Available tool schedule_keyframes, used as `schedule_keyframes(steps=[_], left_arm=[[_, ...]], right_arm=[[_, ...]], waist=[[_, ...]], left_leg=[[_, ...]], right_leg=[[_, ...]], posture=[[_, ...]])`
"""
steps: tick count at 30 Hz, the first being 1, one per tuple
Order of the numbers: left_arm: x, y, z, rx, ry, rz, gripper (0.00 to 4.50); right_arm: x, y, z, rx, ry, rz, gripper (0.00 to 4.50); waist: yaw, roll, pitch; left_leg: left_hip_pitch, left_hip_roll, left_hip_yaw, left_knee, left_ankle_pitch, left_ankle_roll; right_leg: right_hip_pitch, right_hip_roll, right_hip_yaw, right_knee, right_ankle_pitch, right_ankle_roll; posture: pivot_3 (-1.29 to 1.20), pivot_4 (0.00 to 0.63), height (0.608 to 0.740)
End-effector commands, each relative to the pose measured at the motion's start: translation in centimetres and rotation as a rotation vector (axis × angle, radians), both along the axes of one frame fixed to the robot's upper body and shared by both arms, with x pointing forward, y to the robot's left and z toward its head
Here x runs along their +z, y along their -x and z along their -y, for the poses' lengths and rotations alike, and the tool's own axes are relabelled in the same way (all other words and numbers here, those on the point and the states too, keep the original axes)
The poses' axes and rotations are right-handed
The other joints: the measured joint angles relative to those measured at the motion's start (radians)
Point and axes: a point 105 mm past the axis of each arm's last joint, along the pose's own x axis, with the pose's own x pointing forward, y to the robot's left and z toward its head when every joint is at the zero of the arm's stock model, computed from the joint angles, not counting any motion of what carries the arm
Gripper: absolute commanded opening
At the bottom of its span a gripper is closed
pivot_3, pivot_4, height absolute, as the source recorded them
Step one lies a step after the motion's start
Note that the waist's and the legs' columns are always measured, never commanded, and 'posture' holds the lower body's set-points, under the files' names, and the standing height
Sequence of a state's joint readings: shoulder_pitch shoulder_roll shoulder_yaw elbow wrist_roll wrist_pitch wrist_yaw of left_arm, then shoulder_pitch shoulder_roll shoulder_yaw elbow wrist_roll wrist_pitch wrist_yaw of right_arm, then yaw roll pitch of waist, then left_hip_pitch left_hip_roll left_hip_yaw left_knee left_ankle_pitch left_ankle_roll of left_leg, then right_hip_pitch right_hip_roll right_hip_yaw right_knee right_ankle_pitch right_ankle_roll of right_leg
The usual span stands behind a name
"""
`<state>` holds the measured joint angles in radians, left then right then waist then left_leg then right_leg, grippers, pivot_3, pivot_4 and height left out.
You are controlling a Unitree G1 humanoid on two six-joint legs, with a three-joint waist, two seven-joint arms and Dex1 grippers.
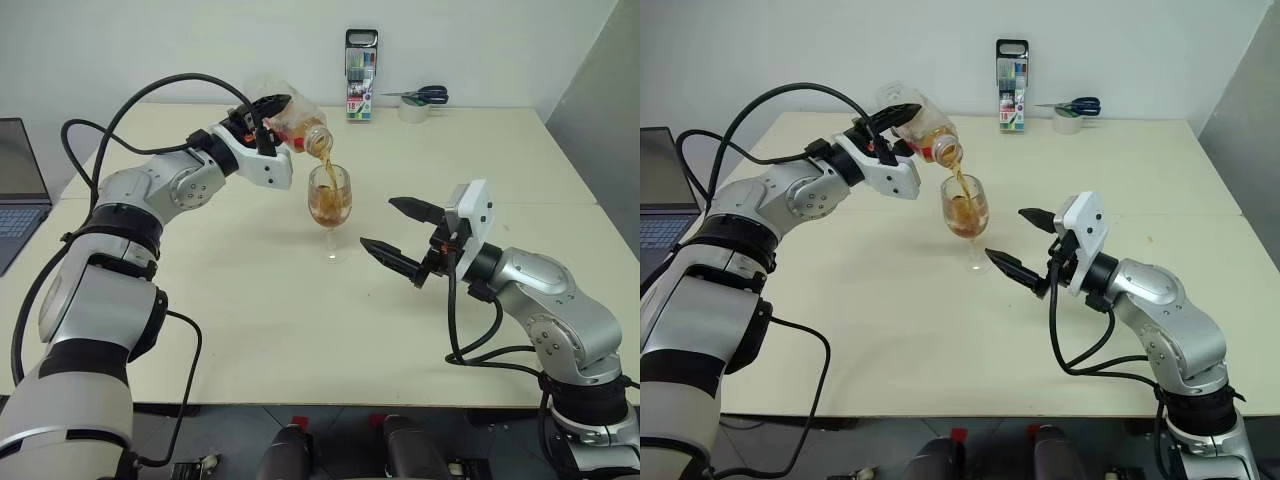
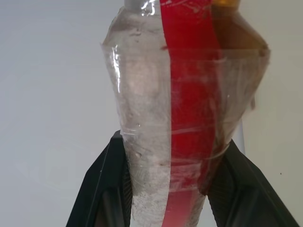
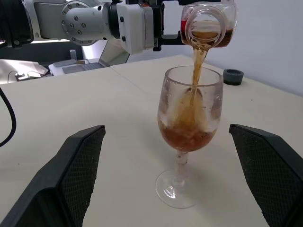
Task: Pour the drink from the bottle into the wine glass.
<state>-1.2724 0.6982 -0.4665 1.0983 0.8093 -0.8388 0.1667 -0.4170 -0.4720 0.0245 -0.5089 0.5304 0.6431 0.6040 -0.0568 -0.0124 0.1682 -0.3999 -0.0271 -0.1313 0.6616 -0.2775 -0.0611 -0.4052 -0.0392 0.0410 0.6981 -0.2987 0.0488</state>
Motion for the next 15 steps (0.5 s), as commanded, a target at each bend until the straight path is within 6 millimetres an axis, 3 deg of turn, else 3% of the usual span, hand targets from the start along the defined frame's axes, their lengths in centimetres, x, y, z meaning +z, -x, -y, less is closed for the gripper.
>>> schedule_keyframes(steps=[1,15], left_arm=[[2.6,0.37,0.0,-0.01,0.026,0.076,1.68],[2.12,0.36,0.21,-0.02,0.033,0.053,1.68]], right_arm=[[1.03,0.79,-0.42,0.022,-0.01,0.047,4.5],[0.93,0.85,-0.55,0.022,-0.015,0.044,4.5]], waist=[[0.0,0.0,0.0],[0.0,0.0,0.0]], left_leg=[[0.0,0.0,0.0,0.0,0.0,0.0],[0.0,0.0,0.0,0.0,0.0,0.0]], right_leg=[[0.0,0.0,0.0,0.0,0.0,0.0],[0.0,0.0,0.0,0.0,0.0,0.0]], posture=[[0.0,0.15,0.74],[0.0,0.15,0.74]])
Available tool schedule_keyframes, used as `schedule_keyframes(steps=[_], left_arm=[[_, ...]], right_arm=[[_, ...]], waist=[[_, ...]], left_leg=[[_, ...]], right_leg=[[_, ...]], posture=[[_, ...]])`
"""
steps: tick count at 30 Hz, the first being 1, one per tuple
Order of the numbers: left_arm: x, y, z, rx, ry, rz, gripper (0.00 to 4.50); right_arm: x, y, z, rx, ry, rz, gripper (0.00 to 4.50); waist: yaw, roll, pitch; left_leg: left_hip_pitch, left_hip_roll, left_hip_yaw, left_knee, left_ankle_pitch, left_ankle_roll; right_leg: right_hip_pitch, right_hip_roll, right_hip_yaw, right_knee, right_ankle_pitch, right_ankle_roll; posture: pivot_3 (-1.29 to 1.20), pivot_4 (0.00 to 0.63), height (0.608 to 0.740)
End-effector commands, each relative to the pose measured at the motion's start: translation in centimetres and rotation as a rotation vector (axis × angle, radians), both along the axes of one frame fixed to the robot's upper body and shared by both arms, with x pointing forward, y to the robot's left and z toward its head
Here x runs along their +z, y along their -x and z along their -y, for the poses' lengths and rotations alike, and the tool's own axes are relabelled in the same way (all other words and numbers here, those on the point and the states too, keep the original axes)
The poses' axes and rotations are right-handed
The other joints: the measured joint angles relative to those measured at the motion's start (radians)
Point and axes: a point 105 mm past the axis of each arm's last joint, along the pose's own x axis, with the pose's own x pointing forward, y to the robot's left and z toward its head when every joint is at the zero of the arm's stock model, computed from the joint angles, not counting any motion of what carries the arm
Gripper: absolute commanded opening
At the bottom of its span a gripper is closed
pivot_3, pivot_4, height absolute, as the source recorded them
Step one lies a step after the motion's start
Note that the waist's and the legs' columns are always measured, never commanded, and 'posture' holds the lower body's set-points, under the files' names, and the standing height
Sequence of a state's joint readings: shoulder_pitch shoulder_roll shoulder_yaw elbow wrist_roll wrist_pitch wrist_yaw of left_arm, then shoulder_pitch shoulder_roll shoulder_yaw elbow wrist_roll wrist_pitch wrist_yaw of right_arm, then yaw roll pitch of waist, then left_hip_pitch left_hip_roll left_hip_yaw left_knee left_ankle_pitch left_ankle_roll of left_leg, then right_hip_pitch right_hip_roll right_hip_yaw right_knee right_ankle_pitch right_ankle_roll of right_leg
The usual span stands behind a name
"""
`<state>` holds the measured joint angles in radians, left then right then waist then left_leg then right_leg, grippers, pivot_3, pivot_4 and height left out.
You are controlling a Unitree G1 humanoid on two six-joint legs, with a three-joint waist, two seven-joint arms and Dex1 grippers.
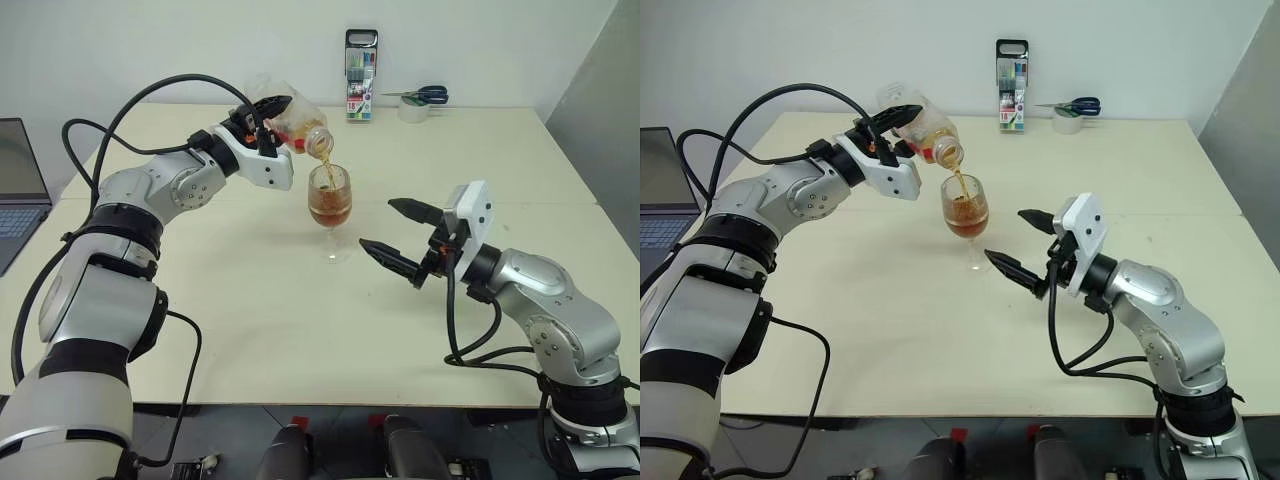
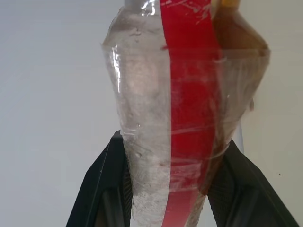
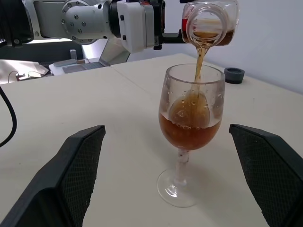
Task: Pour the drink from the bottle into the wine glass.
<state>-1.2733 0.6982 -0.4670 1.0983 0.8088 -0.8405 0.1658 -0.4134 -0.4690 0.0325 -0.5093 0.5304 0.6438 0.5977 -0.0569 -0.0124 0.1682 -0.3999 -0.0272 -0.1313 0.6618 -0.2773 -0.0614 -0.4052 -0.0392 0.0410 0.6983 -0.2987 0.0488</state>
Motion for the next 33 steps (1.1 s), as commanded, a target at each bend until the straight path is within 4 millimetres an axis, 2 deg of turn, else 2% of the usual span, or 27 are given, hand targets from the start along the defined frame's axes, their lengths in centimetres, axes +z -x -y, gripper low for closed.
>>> schedule_keyframes(steps=[1,21,27,33], left_arm=[[2.0,0.3,0.2,-0.021,0.037,0.048,1.68],[0.8,0.3,0.2,-0.042,0.186,-0.093,1.68],[0.0,0.4,0.4,-0.066,0.315,-0.207,1.68],[0.2,0.5,0.4,-0.091,0.491,-0.303,1.68]], right_arm=[[1.1,0.8,-0.4,0.022,-0.015,0.052,4.5],[2.2,0.2,-0.5,-0.017,-0.035,0.107,4.5],[2.3,-0.1,-0.6,-0.025,-0.028,0.123,4.5],[2.6,0.1,-0.9,-0.009,-0.023,0.133,4.5]], waist=[[0.0,0.0,0.0],[-0.001,0.0,0.0],[-0.001,0.0,0.0],[-0.003,0.0,0.0]], left_leg=[[0.0,0.0,0.0,0.0,0.0,0.0],[0.0,0.0,0.0,0.0,0.001,-0.003],[0.0,0.0,0.0,0.0,0.002,-0.003],[0.0,0.0,-0.001,0.001,0.002,-0.003]], right_leg=[[0.0,0.0,0.0,0.0,0.0,0.0],[0.0,0.0,0.0,0.0,0.0,0.0],[0.0,0.0,0.0,0.001,0.0,0.0],[0.0,0.0,0.0,0.001,0.0,0.0]], posture=[[0.0,0.15,0.74],[0.0,0.15,0.74],[0.0,0.15,0.74],[0.0,0.15,0.74]])
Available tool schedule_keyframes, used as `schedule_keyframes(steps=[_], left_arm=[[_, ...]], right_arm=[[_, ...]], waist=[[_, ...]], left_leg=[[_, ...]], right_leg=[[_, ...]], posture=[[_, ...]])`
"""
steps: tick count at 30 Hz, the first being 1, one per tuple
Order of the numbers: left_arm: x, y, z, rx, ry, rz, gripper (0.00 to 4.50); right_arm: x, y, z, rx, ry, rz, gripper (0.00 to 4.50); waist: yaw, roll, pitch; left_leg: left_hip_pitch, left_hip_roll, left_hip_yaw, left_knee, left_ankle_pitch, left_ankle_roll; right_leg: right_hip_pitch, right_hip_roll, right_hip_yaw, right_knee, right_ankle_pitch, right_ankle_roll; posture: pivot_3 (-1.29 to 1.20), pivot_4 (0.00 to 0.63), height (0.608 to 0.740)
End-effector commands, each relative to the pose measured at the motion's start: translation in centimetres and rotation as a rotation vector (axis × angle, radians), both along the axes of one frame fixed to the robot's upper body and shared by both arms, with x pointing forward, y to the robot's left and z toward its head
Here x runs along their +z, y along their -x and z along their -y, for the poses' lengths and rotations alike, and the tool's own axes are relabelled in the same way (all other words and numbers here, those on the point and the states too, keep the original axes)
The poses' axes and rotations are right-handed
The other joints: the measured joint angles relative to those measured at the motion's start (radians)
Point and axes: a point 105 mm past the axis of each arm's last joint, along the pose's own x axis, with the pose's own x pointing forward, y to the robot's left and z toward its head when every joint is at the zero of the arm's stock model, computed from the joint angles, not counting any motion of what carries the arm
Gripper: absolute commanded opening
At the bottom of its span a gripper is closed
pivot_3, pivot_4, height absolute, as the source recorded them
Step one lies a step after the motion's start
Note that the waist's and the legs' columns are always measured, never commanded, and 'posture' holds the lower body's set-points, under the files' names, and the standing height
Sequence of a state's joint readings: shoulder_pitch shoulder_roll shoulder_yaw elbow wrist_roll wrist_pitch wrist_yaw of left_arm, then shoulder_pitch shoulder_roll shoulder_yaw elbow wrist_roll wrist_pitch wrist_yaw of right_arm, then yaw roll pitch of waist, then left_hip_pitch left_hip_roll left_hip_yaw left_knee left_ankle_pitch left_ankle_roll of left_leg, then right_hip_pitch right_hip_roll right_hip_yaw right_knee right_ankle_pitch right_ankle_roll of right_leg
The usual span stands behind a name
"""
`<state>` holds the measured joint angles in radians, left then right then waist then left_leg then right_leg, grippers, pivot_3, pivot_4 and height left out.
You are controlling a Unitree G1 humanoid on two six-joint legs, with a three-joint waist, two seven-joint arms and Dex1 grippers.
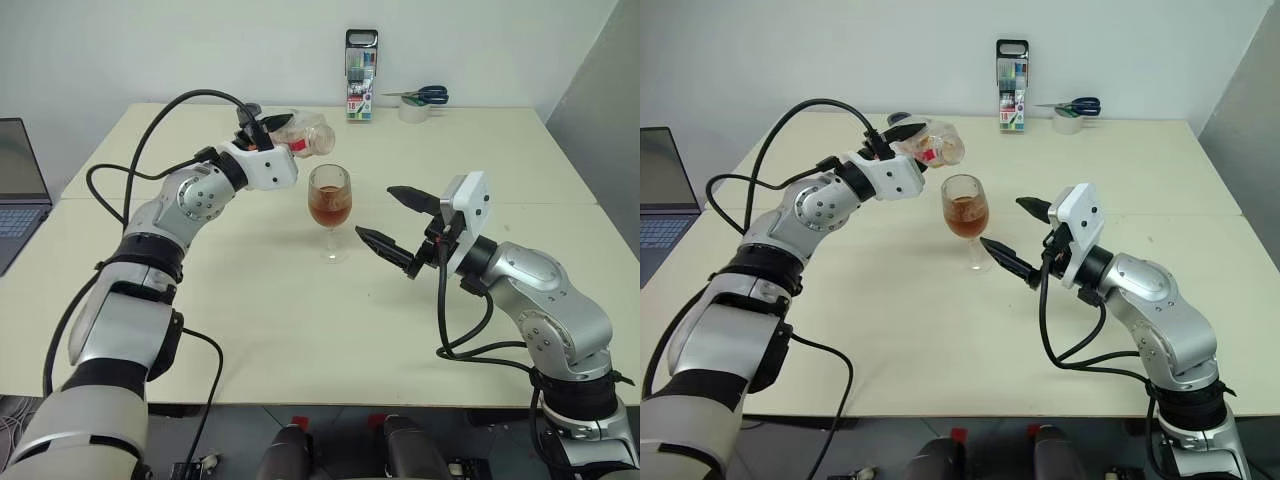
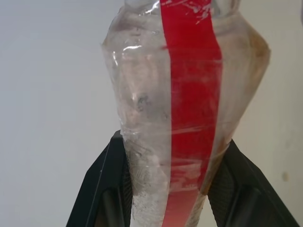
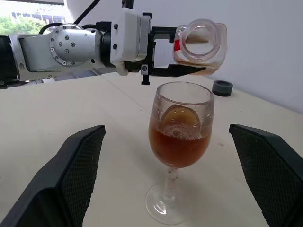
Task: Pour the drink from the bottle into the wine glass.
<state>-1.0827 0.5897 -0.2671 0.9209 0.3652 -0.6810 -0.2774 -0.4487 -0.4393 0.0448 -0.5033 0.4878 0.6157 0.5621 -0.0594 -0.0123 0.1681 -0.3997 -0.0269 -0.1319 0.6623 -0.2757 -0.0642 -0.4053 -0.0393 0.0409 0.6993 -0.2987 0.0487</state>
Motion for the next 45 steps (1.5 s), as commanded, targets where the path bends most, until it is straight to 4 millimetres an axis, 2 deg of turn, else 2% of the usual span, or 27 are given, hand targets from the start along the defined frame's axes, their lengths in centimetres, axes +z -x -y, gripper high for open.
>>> schedule_keyframes(steps=[1,3,7,11,15,19,23,32,34,41,45], left_arm=[[2.8,0.3,-0.8,-0.001,0.208,-0.005,1.68],[3.1,0.2,-1.6,0.021,0.315,-0.052,1.68],[2.7,0.0,-4.7,0.107,0.592,-0.187,1.68],[0.2,0.7,-7.2,0.203,0.775,-0.317,1.68],[-2.5,2.1,-8.8,0.28,0.898,-0.418,1.68],[-5.0,3.3,-10.5,0.353,1.008,-0.495,1.68],[-6.6,4.0,-11.0,0.369,1.056,-0.54,1.68],[-9.3,4.5,-11.3,0.404,1.087,-0.591,1.68],[-9.7,4.7,-11.3,0.394,1.105,-0.601,2.4],[-10.1,5.1,-10.9,0.386,1.055,-0.601,4.48],[-10.3,5.3,-10.7,0.382,1.049,-0.603,4.48]], right_arm=[[1.5,0.7,-0.5,0.03,-0.001,0.072,4.5],[1.3,0.9,-0.7,0.046,0.02,0.071,4.5],[0.3,1.8,-1.3,0.11,0.099,0.031,4.5],[0.0,2.1,-2.0,0.14,0.115,-0.016,4.5],[-0.8,1.2,-2.0,0.094,0.149,-0.068,4.5],[-1.1,1.0,-2.4,0.104,0.157,-0.075,4.5],[-0.9,1.0,-3.1,0.128,0.153,-0.059,4.5],[-0.7,0.7,-3.7,0.14,0.151,-0.046,4.5],[-0.6,0.7,-3.8,0.144,0.151,-0.043,4.5],[-0.6,0.7,-3.9,0.147,0.147,-0.053,4.5],[-0.9,0.7,-3.8,0.146,0.151,-0.059,4.5]], waist=[[0.0,0.0,0.0],[-0.001,0.0,0.0],[-0.007,0.0,0.0],[-0.022,0.0,0.0],[-0.023,-0.001,-0.001],[-0.022,-0.001,-0.001],[-0.021,-0.002,-0.001],[-0.005,-0.003,-0.002],[-0.004,-0.003,-0.002],[0.002,-0.003,-0.002],[0.003,-0.003,-0.002]], left_leg=[[0.0,0.0,0.0,0.0,0.0,0.0],[0.0,0.0,0.0,0.0,0.0,0.0],[0.001,0.001,-0.001,0.0,0.0,0.0],[0.001,0.002,-0.003,0.0,0.0,0.0],[0.001,0.002,-0.004,0.0,0.0,0.0],[0.001,0.002,-0.004,0.001,0.0,0.0],[0.001,0.002,-0.003,0.001,0.0,0.0],[0.001,0.002,-0.003,0.001,0.0,0.0],[0.002,0.002,-0.003,0.0,0.0,0.0],[0.001,0.002,-0.003,0.0,0.0,0.0],[0.001,0.002,-0.003,0.0,0.0,0.0]], right_leg=[[0.0,0.0,0.0,0.0,0.0,0.0],[0.0,0.0,0.0,0.0,0.0,0.0],[0.0,0.0,0.0,0.001,0.0,0.0],[0.0,0.0,0.0,0.001,0.0,0.0],[0.0,0.0,0.0,0.002,0.0,0.0],[0.0,0.0,0.001,0.001,0.0,0.0],[0.0,0.0,0.001,0.001,0.0,0.0],[0.0,-0.001,0.001,0.0,0.0,0.0],[0.0,-0.001,0.001,0.0,0.0,0.0],[0.0,-0.001,0.001,0.0,0.0,0.0],[0.0,-0.001,0.001,0.0,0.0,0.0]], posture=[[0.0,0.15,0.74],[0.0,0.15,0.74],[0.0,0.15,0.74],[0.0,0.15,0.74],[0.0,0.15,0.74],[0.0,0.15,0.74],[0.0,0.15,0.74],[0.0,0.15,0.74],[0.0,0.15,0.74],[0.0,0.15,0.74],[0.0,0.15,0.74]])
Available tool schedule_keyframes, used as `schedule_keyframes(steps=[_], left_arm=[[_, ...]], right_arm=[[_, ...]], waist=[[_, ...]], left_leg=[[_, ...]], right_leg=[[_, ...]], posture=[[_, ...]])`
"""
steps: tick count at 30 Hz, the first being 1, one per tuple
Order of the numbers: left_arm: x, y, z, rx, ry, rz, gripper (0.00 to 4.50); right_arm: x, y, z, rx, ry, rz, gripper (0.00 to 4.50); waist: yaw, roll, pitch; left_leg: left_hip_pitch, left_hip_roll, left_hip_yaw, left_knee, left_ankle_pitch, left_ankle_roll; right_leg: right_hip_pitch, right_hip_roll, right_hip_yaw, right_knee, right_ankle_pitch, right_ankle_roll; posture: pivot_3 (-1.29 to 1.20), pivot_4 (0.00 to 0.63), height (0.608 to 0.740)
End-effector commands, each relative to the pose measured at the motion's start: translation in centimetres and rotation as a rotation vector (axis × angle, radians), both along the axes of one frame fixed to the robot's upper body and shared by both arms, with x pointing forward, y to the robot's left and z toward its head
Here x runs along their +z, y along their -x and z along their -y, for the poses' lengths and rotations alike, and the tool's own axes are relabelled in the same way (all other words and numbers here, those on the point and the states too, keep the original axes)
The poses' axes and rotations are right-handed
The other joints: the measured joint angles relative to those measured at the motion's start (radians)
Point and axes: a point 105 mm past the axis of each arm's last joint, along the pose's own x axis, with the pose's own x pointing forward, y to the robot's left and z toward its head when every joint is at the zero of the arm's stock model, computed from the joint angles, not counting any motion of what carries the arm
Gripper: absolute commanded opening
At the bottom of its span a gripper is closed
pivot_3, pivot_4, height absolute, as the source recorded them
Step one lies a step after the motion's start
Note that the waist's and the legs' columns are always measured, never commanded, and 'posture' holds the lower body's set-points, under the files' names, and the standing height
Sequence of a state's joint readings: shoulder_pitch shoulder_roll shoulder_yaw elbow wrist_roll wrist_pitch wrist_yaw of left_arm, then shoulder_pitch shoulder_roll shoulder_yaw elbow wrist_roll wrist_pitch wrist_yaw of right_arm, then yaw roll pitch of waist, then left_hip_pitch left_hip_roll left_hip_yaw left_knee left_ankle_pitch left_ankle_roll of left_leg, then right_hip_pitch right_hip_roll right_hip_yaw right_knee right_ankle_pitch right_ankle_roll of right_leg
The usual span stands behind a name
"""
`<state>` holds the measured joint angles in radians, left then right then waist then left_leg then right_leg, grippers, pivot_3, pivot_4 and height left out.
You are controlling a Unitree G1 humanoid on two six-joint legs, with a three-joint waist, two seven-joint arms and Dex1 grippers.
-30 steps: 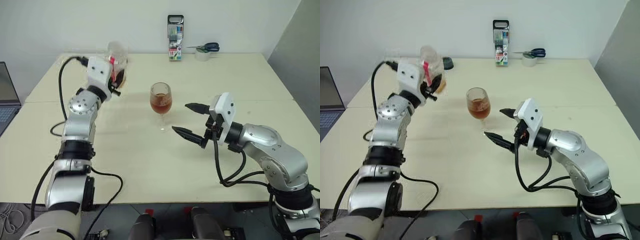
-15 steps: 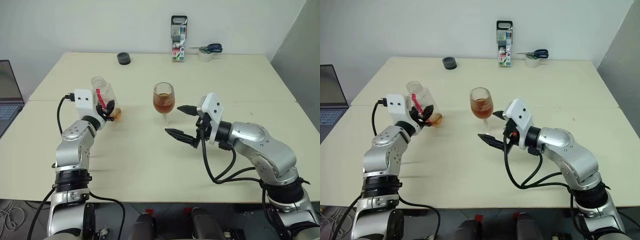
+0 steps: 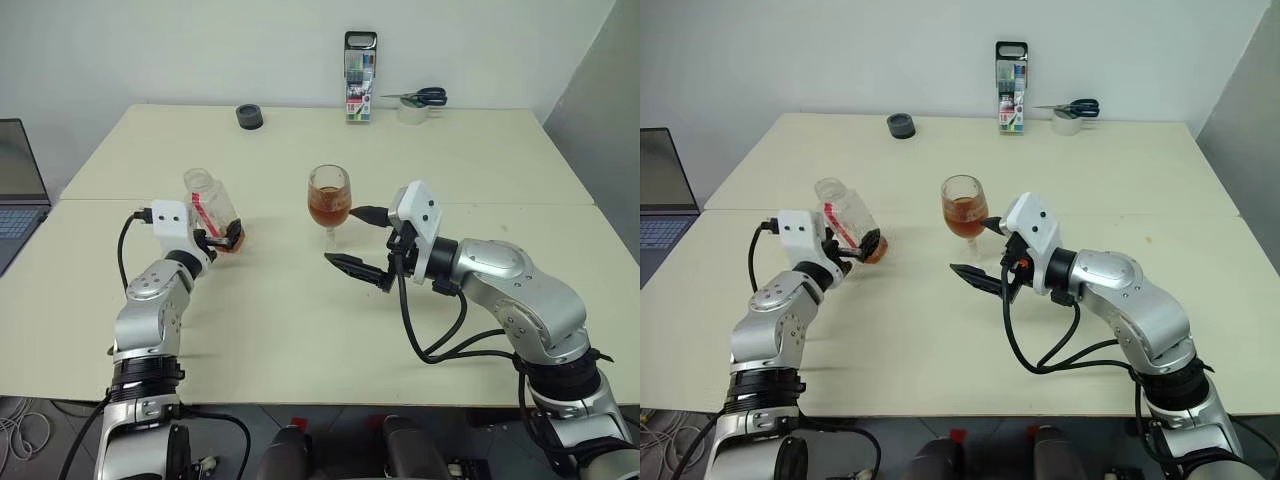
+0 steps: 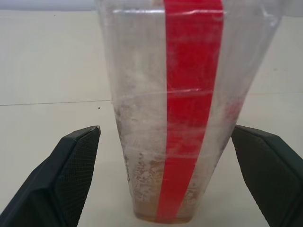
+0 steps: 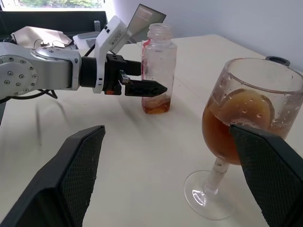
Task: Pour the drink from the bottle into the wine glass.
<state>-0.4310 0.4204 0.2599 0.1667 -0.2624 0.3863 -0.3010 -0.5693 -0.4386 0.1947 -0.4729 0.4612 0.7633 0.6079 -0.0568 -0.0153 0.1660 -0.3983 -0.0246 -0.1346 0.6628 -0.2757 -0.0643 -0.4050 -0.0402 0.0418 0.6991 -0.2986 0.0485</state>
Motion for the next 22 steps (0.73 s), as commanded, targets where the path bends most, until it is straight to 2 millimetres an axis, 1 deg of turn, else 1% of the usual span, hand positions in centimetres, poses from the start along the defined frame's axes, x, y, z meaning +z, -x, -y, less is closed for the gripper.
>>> schedule_keyframes(steps=[1,2,6,9,11,13,16,18,20,22], left_arm=[[1.5,0.4,0.4,-0.02,-0.041,0.066,4.48],[1.3,0.5,0.4,-0.025,-0.047,0.066,4.48],[0.7,1.0,0.7,-0.038,-0.09,0.077,4.48],[0.6,1.5,0.5,-0.01,-0.054,0.088,4.48],[0.3,2.2,0.6,-0.001,-0.054,0.082,4.48],[0.0,3.3,0.7,0.016,-0.076,0.073,4.48],[0.0,4.8,1.1,0.01,-0.087,0.102,4.48],[-0.2,5.5,1.0,0.013,-0.079,0.106,4.48],[-0.5,5.8,1.1,0.011,-0.067,0.094,4.48],[-0.5,6.0,1.4,-0.001,-0.059,0.102,4.48]], right_arm=[[0.6,0.3,-0.1,0.01,-0.017,0.032,4.5],[0.5,0.2,0.0,0.005,-0.029,0.029,4.5],[-0.9,-0.5,0.8,-0.042,-0.057,0.048,4.5],[-2.5,-0.9,1.9,-0.118,-0.077,0.051,4.5],[-3.2,-1.3,3.2,-0.207,-0.128,0.063,4.5],[-4.0,-1.9,5.2,-0.344,-0.199,0.057,4.5],[-4.9,-2.0,7.0,-0.472,-0.279,0.044,4.5],[-5.2,-1.8,7.3,-0.513,-0.317,0.059,4.5],[-5.7,-1.6,7.1,-0.527,-0.345,0.032,4.5],[-6.1,-1.6,6.6,-0.517,-0.345,0.024,4.5]], waist=[[0.0,0.0,0.0],[0.0,0.0,0.0],[0.001,0.0,-0.001],[0.002,-0.001,-0.001],[0.003,-0.001,-0.001],[0.001,-0.001,-0.001],[0.002,-0.001,-0.001],[0.004,-0.001,-0.001],[0.005,-0.001,-0.001],[0.005,-0.001,-0.001]], left_leg=[[0.0,0.0,0.0,0.0,0.0,0.0],[0.0,0.0,0.0,0.0,0.0,0.0],[0.0,0.0,0.0,-0.001,0.0,0.0],[0.0,0.0,0.0,-0.001,0.0,0.0],[0.0,0.0,0.0,-0.001,0.0,0.0],[0.0,0.001,0.001,-0.001,0.0,0.0],[0.001,0.002,0.001,-0.001,0.0,0.0],[0.001,0.002,0.001,-0.001,0.0,0.0],[0.001,0.002,0.002,-0.001,-0.001,0.002],[0.002,0.002,0.002,-0.001,-0.002,0.004]], right_leg=[[0.0,0.0,0.0,0.0,0.0,0.0],[0.0,0.0,0.0,0.0,0.0,0.0],[0.0,0.0,0.0,0.0,0.0,0.0],[0.0,0.0,0.0,-0.001,0.0,0.0],[0.0,0.0,0.0,-0.001,0.0,0.0],[0.0,0.0,0.001,-0.001,0.0,0.0],[0.0,0.0,0.002,-0.001,0.0,0.0],[0.0,0.0,0.002,-0.001,0.0,0.0],[0.001,0.001,0.002,-0.001,0.0,0.0],[0.002,0.002,0.002,0.0,0.0,0.0]], posture=[[0.0,0.15,0.74],[0.0,0.15,0.74],[0.0,0.15,0.74],[0.0,0.15,0.74],[0.0,0.15,0.74],[0.0,0.15,0.74],[0.0,0.15,0.74],[0.0,0.15,0.74],[0.0,0.15,0.74],[0.0,0.15,0.74]])
